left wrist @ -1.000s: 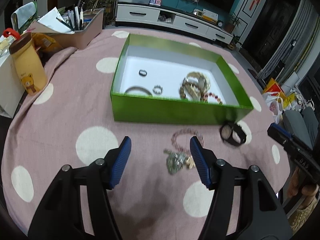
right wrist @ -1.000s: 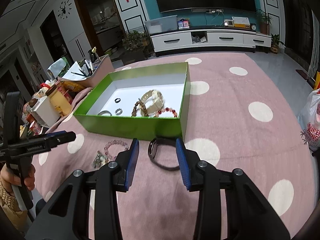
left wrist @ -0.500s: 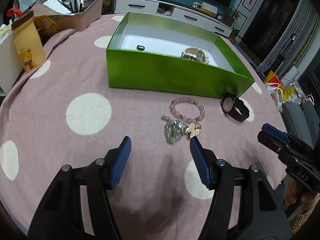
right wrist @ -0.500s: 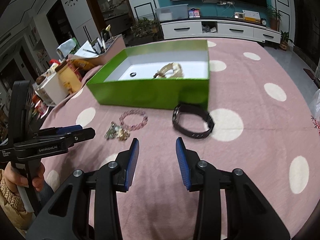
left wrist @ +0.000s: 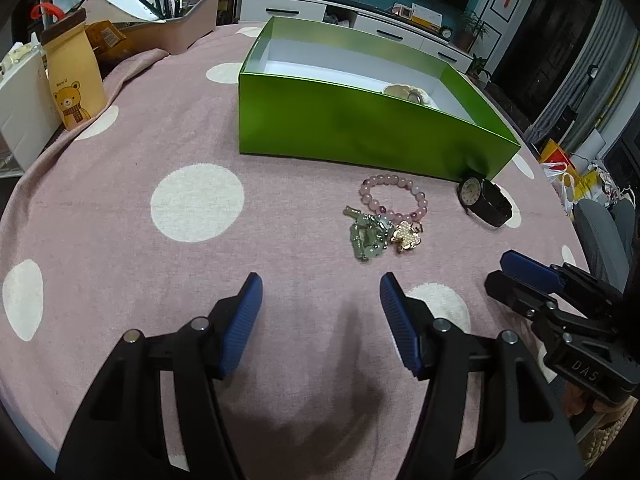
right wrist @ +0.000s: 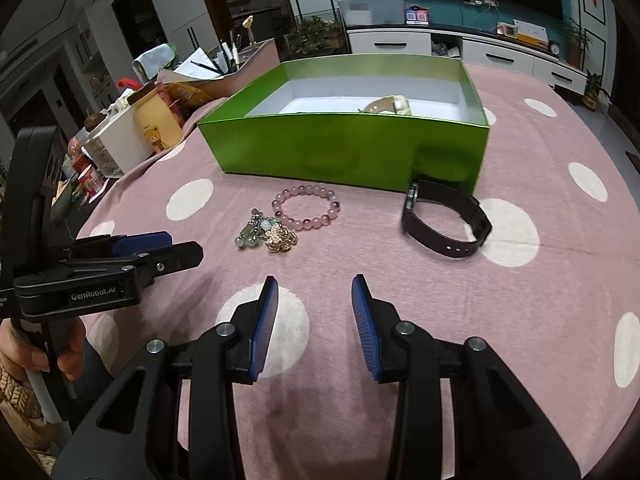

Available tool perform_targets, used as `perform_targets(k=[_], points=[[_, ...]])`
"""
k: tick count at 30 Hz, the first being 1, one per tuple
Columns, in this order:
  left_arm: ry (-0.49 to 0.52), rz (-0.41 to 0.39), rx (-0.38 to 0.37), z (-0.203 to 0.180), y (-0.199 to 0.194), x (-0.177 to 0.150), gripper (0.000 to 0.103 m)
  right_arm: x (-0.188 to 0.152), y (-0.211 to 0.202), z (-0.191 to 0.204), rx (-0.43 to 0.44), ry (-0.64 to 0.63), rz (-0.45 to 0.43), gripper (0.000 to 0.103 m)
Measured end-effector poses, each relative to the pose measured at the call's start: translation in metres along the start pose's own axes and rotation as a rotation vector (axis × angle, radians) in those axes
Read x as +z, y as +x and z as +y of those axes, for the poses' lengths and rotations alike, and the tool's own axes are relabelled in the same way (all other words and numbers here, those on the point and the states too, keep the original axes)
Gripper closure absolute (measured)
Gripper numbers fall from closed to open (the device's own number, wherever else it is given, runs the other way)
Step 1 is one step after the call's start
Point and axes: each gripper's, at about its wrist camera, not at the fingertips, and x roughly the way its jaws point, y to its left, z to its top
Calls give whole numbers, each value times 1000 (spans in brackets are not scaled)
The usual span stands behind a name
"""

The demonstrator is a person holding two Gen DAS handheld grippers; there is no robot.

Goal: Organize jewelry
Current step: 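Move both tools out of the box toward the jade charm and flower brooch, then grasp the green jade charm with the left tool while the right tool grasps the gold flower brooch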

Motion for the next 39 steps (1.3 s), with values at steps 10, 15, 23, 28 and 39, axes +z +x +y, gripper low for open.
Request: perform_targets(k=[10, 15, 23, 28, 39], points=[[26, -21, 17, 3, 0, 2, 41, 7, 23, 4, 39, -32, 14, 65], [22, -21, 14, 7, 2, 3, 41, 15, 37, 20, 55, -80, 23, 68], [25, -19, 13, 9, 4, 4, 41, 25, 55, 32, 33, -146, 16, 86], [38, -14, 7, 4, 8, 6, 41, 21, 45, 19, 34, -113, 4, 91], [152, -8, 1, -30, 32, 15, 41, 8, 19, -12, 64, -38, -10, 92]])
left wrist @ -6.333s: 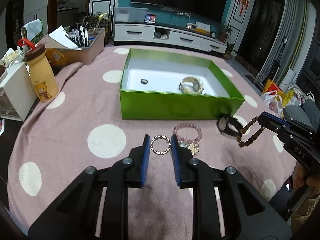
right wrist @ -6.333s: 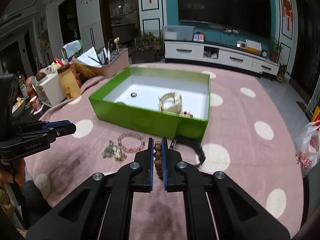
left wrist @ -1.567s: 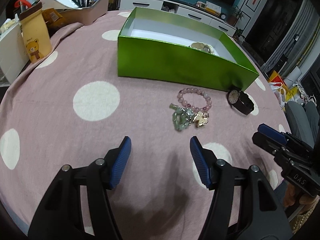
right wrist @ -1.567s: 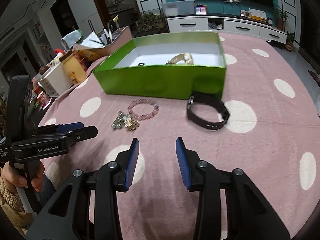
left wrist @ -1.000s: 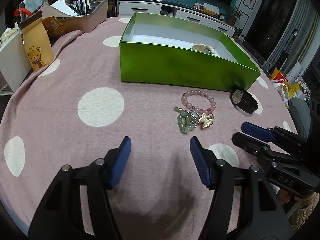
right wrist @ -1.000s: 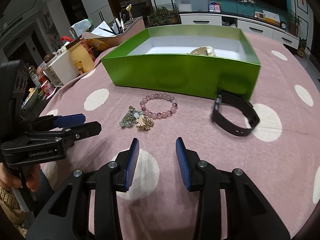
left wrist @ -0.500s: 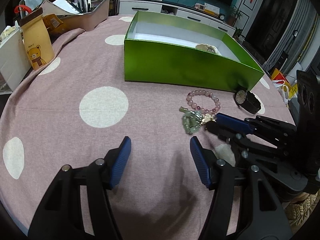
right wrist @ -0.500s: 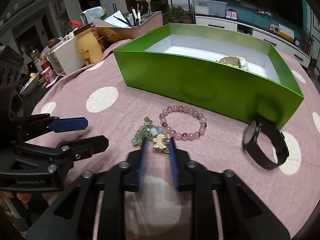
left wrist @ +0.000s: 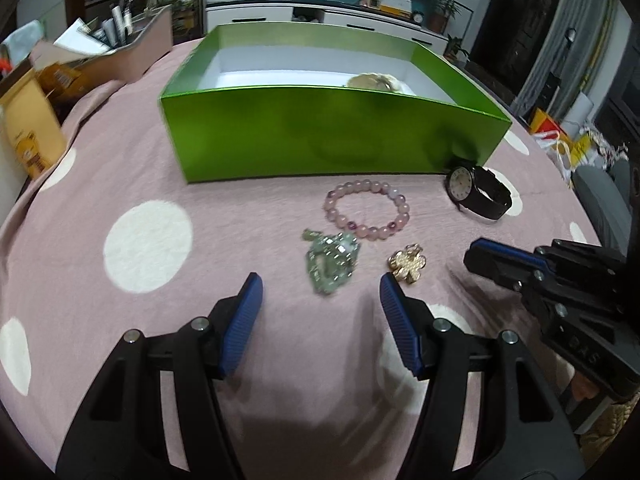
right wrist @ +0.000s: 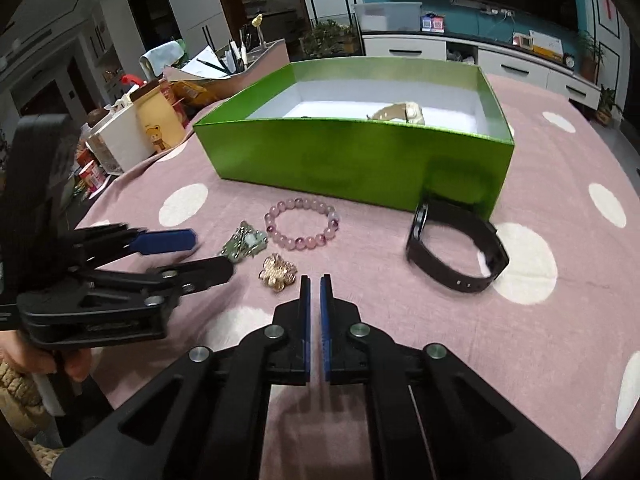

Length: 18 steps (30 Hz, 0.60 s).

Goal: Organize jewelry
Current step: 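Grasp the green jade charm with the left tool while the right tool grasps the gold flower brooch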

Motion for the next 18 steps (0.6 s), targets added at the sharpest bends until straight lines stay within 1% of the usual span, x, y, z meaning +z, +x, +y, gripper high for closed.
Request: perform_targets(k=[1, 3, 5, 7, 8, 9, 10, 11, 14, 15, 18], points=[[13, -2, 8, -2, 3, 1, 41, 0, 0, 2, 6, -7, 2, 78], [22, 8, 12, -1, 7, 3, 42, -1, 1, 8, 5, -37, -6, 68], [57, 5, 24, -5, 12, 6, 45, -1, 5, 13, 6, -62, 4, 68], [103, 5, 27, -10, 16, 9, 53, -1, 9, 15, 7, -65, 12, 68], [126, 0, 28, -13, 18, 10, 56, -1, 10, 15, 7, -66, 12, 68], [143, -6, 34, -15, 19, 11, 64, -1, 10, 16, 6, -67, 13, 68], [148, -10, 36, -15, 19, 11, 74, -1, 12, 16, 4, -70, 17, 68], [137, -11, 27, -14, 18, 12, 80, 0, 13, 17, 2, -75, 21, 68], [81, -13, 0, -4, 14, 12, 86, 1, 17, 18, -2, -91, 28, 68], [68, -19, 0, -1, 12, 12, 91, 2, 19, 20, -2, -98, 30, 68], [27, -40, -12, 9, 0, 9, 92, 5, 25, 25, -3, -121, 35, 68]])
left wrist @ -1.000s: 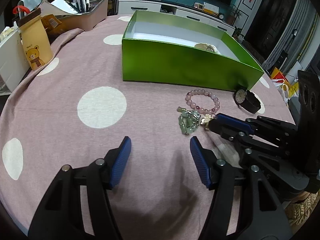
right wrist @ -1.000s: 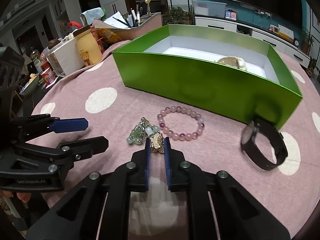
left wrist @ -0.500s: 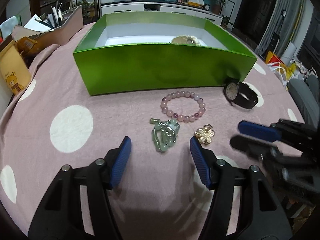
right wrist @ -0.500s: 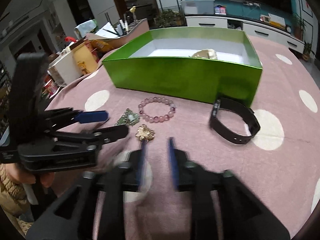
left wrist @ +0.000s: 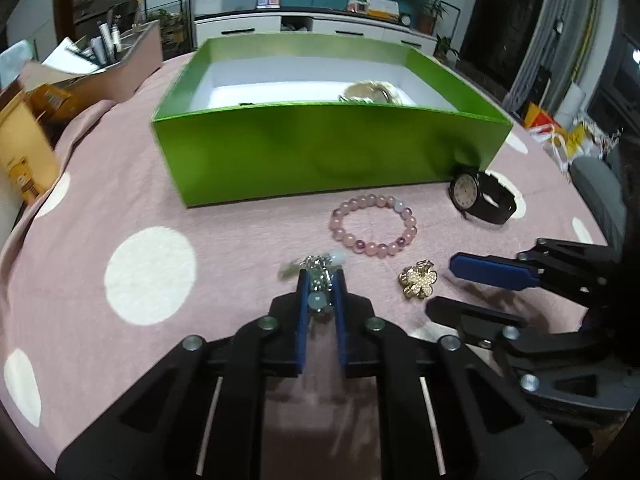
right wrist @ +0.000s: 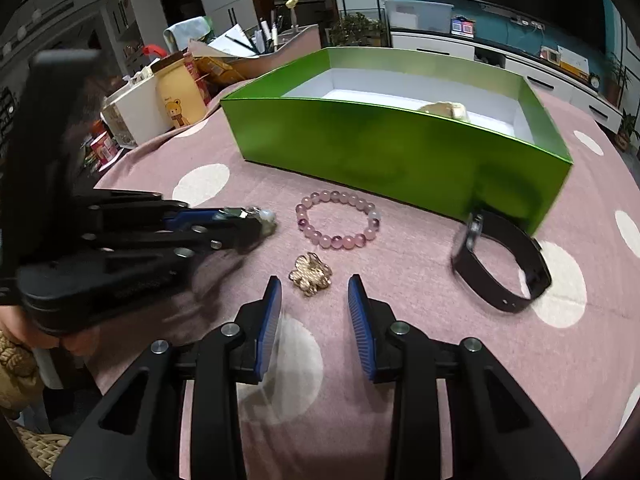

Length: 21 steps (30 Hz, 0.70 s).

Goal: Organize jewelry
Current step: 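Grasp the green jade charm with the left tool while the right tool grasps the gold flower brooch, then carry the jade charm over the green box with the left tool while the right tool carries the brooch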

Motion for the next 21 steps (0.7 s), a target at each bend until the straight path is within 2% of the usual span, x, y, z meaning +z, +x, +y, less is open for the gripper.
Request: perform_targets(k=[8, 10, 21], points=[[-48, -24, -16, 12, -19, -5, 93, 11, 20, 10, -33, -40, 28, 68], [-54, -27, -16, 14, -21, -4, 93, 11, 20, 11, -46, -44, 33, 79], [-74, -38, 0, 18, -29, -3, 93, 13, 3, 8, -82, -14, 3, 79]])
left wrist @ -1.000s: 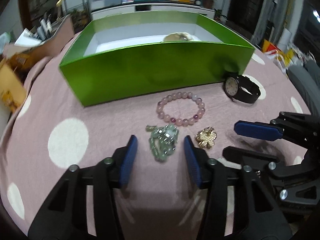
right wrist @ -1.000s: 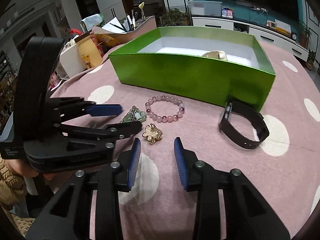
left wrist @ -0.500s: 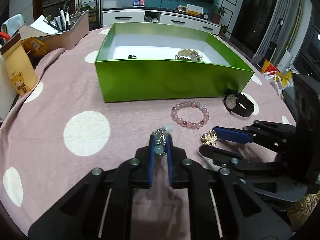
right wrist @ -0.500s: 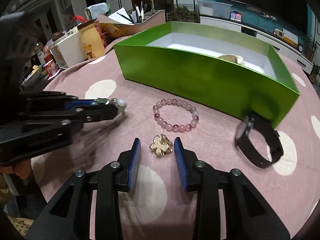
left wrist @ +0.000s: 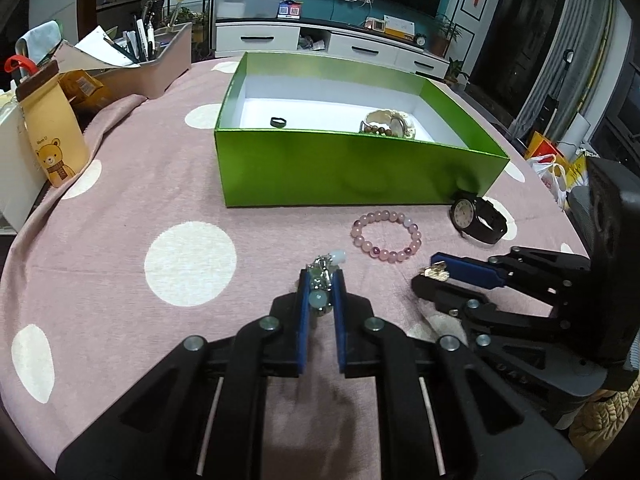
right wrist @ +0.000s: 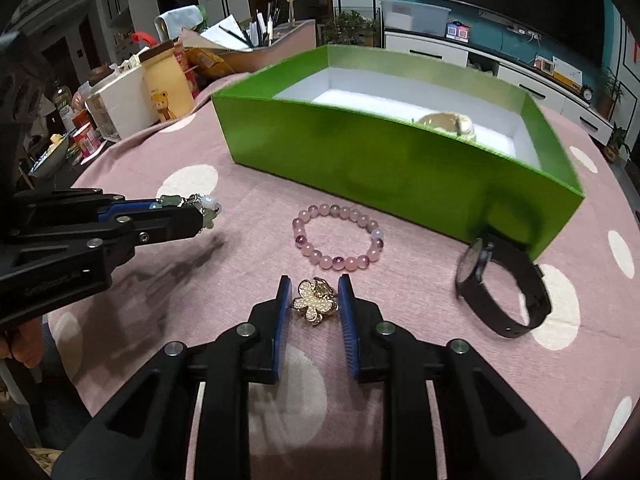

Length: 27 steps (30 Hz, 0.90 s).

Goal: Organize jewelry
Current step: 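Carry the jade charm over the green box with the left tool while the right tool carries the brooch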

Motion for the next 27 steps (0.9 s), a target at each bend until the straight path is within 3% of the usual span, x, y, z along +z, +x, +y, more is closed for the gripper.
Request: perform_targets(k=[27], points=[[43, -87, 56, -23, -38, 39, 93, 26, -79, -14, -52, 23, -168, 79]])
